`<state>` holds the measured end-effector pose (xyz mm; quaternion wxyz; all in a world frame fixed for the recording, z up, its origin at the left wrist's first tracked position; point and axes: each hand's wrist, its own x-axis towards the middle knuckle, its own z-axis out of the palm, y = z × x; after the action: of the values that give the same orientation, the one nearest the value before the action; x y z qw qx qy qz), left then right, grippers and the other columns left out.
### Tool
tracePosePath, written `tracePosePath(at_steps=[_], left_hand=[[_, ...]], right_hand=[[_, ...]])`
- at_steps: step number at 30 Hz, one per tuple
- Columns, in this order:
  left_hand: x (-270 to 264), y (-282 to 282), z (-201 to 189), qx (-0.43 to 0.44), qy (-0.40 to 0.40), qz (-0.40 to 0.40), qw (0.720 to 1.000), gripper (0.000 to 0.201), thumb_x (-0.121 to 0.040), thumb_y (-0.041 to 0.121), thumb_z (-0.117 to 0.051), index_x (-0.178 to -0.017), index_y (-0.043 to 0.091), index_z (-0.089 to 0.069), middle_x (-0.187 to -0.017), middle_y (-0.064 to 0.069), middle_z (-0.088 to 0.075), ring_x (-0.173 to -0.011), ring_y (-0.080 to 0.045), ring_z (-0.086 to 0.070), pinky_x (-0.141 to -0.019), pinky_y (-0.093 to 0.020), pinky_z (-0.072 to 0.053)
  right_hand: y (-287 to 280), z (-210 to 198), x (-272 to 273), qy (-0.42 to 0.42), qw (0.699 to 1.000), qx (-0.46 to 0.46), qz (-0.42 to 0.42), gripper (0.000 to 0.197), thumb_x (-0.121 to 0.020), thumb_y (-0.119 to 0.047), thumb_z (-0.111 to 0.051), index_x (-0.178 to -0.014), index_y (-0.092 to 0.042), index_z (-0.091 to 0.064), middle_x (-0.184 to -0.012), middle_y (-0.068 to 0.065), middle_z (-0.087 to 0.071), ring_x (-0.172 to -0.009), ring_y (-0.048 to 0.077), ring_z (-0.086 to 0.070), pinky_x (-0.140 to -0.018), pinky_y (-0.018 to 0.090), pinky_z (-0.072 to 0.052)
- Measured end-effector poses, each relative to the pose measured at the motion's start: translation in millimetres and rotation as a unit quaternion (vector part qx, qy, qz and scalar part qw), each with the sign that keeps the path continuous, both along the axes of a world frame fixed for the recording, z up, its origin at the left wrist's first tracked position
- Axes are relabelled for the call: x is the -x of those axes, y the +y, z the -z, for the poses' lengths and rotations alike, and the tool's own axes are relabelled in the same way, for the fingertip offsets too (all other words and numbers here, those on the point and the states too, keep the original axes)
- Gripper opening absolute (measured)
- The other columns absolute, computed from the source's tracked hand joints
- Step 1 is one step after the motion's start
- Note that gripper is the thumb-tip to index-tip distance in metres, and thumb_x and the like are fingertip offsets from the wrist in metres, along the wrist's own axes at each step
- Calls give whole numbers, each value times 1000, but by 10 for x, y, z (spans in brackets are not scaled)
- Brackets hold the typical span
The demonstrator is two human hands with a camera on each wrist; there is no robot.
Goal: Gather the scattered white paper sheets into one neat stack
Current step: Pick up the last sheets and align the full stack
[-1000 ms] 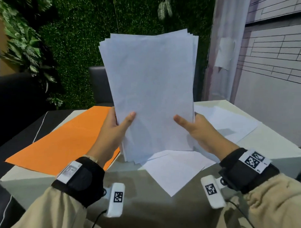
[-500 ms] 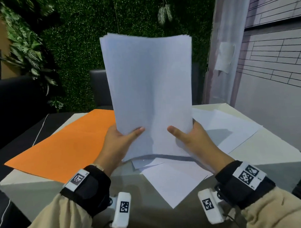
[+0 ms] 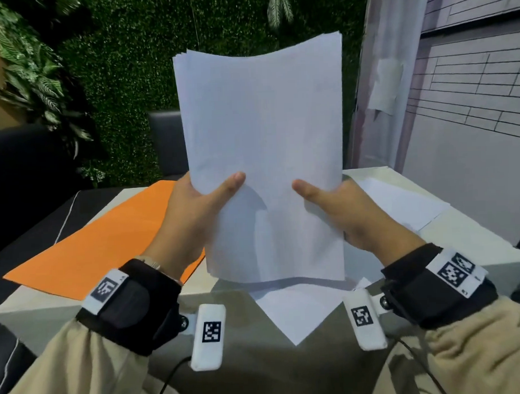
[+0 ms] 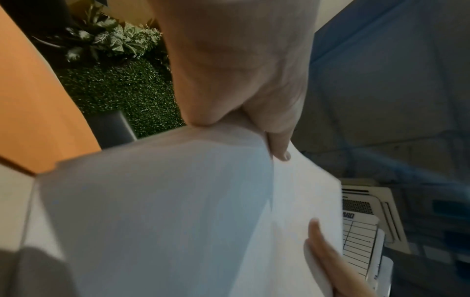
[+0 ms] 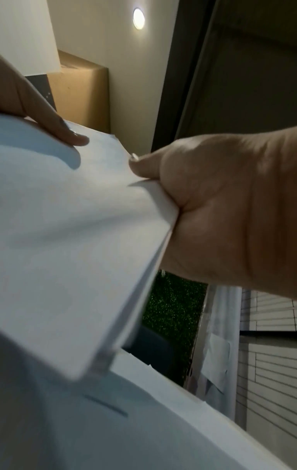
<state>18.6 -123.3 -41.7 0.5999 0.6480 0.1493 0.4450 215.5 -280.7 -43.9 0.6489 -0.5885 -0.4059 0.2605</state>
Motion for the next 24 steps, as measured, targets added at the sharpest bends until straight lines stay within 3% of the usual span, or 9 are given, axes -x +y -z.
tracePosePath(at_steps=[2,5,8,11,13,15,19,24], left_hand=[[39,18,-10,-14,48,28,998,39,-96,23,-79,-135,17,-73,-127,-1,-82,-117,-24,-79,-99,-45,-64],[98,15,100,-38,105,72,991,37,-96,26,-75,-133,21,-74,-128,2,-82,-116,-21,-79,-97,-41,-66],[89,-8,160,-29,69,59,995,38,-97,20,-74,-135,14,-72,-130,-3,-81,-120,-27,-78,-100,-44,-65],[-7,-60,157,-28,17,37,999,33,-99,15,-74,-131,10,-74,-130,-7,-81,-122,-29,-77,-104,-49,-62],[-60,-85,170,-34,4,34,999,32,-101,12,-74,-133,13,-74,-133,-7,-79,-125,-28,-75,-104,-50,-61],[-86,-97,218,-21,9,40,999,34,-102,12,-74,-136,15,-73,-135,-5,-79,-126,-26,-75,-104,-47,-62],[-104,-61,368,6,81,36,996,32,-102,14,-75,-135,15,-74,-129,-2,-81,-122,-26,-77,-104,-49,-61],[-107,19,313,-14,128,-24,991,21,-97,22,-82,-117,17,-81,-113,3,-86,-105,-20,-82,-99,-50,-65]], right_hand=[[-38,43,-21,30,999,-31,12,29,-95,-33,-76,-120,-19,-74,-111,-2,-82,-105,19,-79,-93,39,-63],[-63,184,-52,43,995,-62,62,21,-97,-26,-75,-117,-19,-75,-109,-4,-83,-102,16,-79,-96,40,-62],[-50,183,-16,30,988,-111,101,17,-93,-26,-78,-109,-21,-78,-106,-5,-83,-100,16,-79,-93,38,-63],[-19,99,53,14,985,-139,106,27,-80,-39,-83,-102,-23,-79,-102,-7,-83,-99,15,-79,-89,35,-63],[31,81,79,9,987,-129,90,37,-77,-43,-83,-108,-22,-78,-105,-6,-83,-102,16,-78,-90,34,-63],[67,123,75,13,992,-106,71,33,-85,-35,-83,-114,-22,-76,-110,-6,-82,-105,14,-77,-93,36,-62],[62,316,-21,19,999,-18,25,38,-89,-35,-81,-124,-22,-73,-117,-6,-81,-110,17,-76,-101,41,-58],[3,310,-116,4,999,3,46,21,-94,-31,-77,-112,-21,-75,-100,-9,-83,-96,14,-79,-89,32,-64]])
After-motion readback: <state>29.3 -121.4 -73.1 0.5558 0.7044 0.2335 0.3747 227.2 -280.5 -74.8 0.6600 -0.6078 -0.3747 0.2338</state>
